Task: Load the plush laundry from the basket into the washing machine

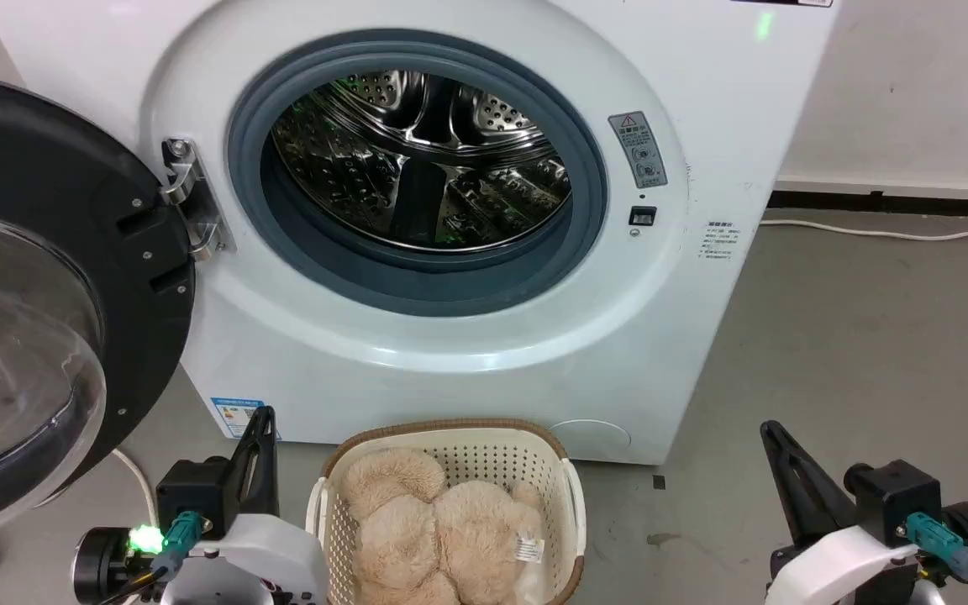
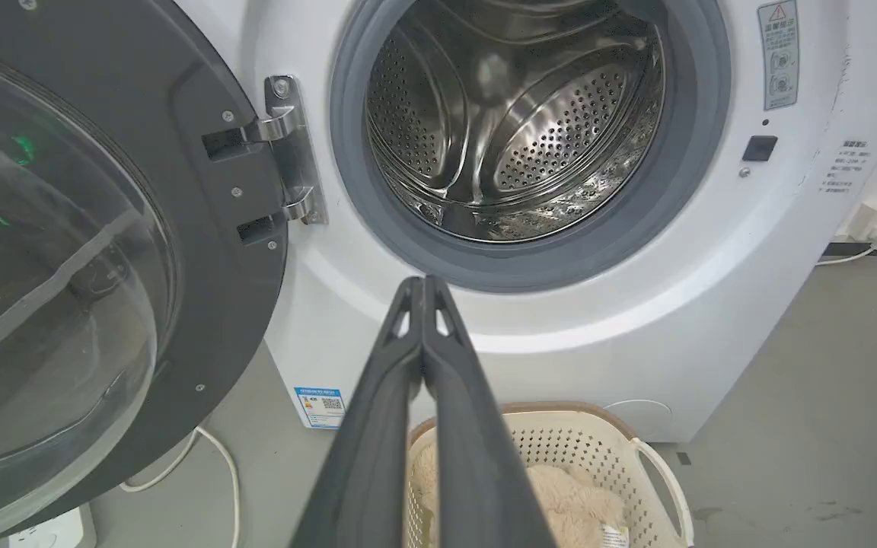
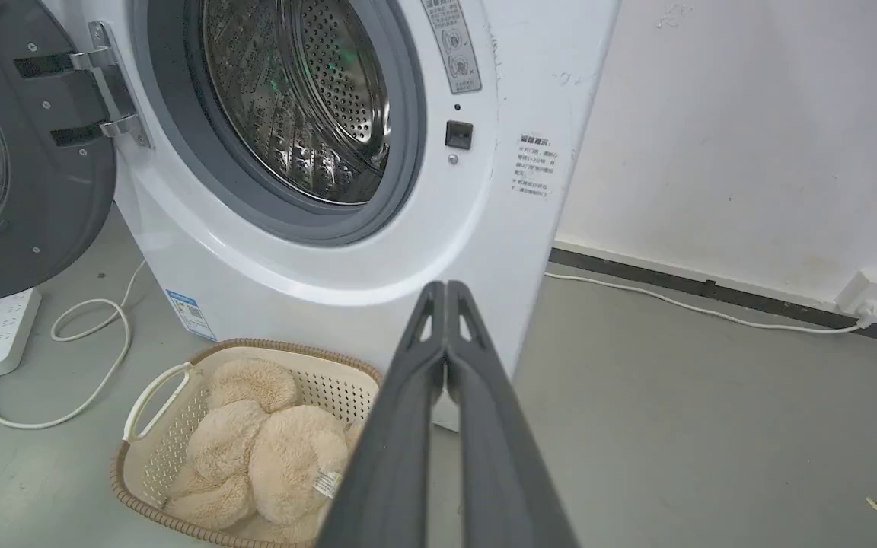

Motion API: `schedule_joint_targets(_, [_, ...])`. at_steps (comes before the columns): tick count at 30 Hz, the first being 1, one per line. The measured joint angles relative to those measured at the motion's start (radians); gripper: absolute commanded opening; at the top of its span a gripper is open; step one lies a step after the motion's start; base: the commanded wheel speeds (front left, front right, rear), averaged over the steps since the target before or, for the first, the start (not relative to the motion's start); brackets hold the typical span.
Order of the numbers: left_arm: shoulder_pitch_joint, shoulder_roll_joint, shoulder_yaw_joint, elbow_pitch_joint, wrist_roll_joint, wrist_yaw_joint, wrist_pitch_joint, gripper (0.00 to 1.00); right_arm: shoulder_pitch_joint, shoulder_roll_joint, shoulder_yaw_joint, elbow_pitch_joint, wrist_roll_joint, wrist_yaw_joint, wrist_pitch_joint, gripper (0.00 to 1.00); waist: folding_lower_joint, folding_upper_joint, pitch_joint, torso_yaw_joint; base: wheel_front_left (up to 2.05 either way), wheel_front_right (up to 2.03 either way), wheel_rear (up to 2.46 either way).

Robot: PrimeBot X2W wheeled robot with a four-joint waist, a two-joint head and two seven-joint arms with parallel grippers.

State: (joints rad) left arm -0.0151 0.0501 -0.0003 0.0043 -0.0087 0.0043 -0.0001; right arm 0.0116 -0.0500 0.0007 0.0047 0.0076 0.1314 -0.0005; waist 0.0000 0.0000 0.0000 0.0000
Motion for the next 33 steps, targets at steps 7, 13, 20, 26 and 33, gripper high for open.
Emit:
schedule_joint_targets(7, [0.0,0.0,0.0,0.0,0.0,0.0,0.0,0.0,0.0,0.0,0.0,0.0,0.0,0.0,0.0,0.0,0.0,0.0,0.0,0.0,0.0,0.0,0.0])
schedule_joint_targets(13, [0.0,0.0,0.0,0.0,0.0,0.0,0.0,0.0,0.0,0.0,0.0,0.0,0.0,0.0,0.0,0.0,0.0,0.0,0.0,0.0,0.0,0.0,0.0])
schedule_joint_targets(20, [0.0,0.0,0.0,0.0,0.0,0.0,0.0,0.0,0.0,0.0,0.0,0.0,0.0,0.0,0.0,0.0,0.0,0.0,0.0,0.0,0.0,0.0,0.0])
schedule_joint_targets(26, [0.0,0.0,0.0,0.0,0.0,0.0,0.0,0.0,0.0,0.0,0.0,0.0,0.0,0.0,0.0,0.0,0.0,0.0,0.0,0.0,0.0,0.0,0.0])
schedule_joint_targets(33, [0.0,0.0,0.0,0.0,0.0,0.0,0.0,0.0,0.0,0.0,0.0,0.0,0.0,0.0,0.0,0.0,0.0,0.0,0.0,0.0,0.0,0.0,0.0])
